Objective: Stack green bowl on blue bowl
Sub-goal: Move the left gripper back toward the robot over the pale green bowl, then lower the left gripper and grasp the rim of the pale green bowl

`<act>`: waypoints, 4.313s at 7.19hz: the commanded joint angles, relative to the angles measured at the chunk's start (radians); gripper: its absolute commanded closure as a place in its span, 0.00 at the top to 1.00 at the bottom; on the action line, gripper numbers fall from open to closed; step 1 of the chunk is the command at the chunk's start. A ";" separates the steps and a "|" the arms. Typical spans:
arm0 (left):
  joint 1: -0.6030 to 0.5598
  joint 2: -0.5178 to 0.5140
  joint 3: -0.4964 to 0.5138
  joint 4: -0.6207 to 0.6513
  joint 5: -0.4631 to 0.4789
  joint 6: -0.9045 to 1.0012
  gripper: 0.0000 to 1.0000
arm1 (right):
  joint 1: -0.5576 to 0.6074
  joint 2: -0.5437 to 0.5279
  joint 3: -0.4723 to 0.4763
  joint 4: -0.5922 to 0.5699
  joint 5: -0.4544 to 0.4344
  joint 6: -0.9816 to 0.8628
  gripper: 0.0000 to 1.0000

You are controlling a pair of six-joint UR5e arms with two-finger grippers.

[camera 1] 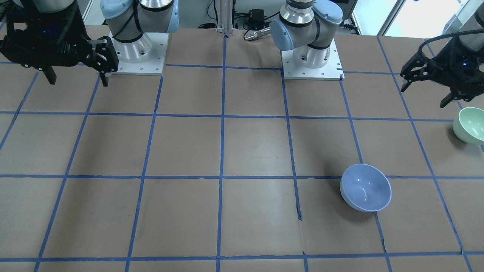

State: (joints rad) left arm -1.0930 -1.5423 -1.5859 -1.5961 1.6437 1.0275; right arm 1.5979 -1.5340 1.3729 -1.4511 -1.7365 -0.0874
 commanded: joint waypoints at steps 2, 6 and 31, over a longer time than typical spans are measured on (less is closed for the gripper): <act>0.190 -0.007 -0.005 0.018 0.024 0.297 1.00 | -0.001 0.000 0.000 0.000 0.000 0.000 1.00; 0.405 -0.070 -0.077 0.215 0.021 0.658 1.00 | -0.001 0.000 0.000 0.000 0.000 0.000 1.00; 0.716 -0.516 -0.149 0.697 -0.061 1.235 0.19 | 0.000 0.000 0.000 0.000 0.000 0.000 1.00</act>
State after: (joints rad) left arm -0.3774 -2.0574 -1.7341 -0.9068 1.5789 2.2626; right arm 1.5974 -1.5340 1.3729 -1.4512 -1.7365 -0.0874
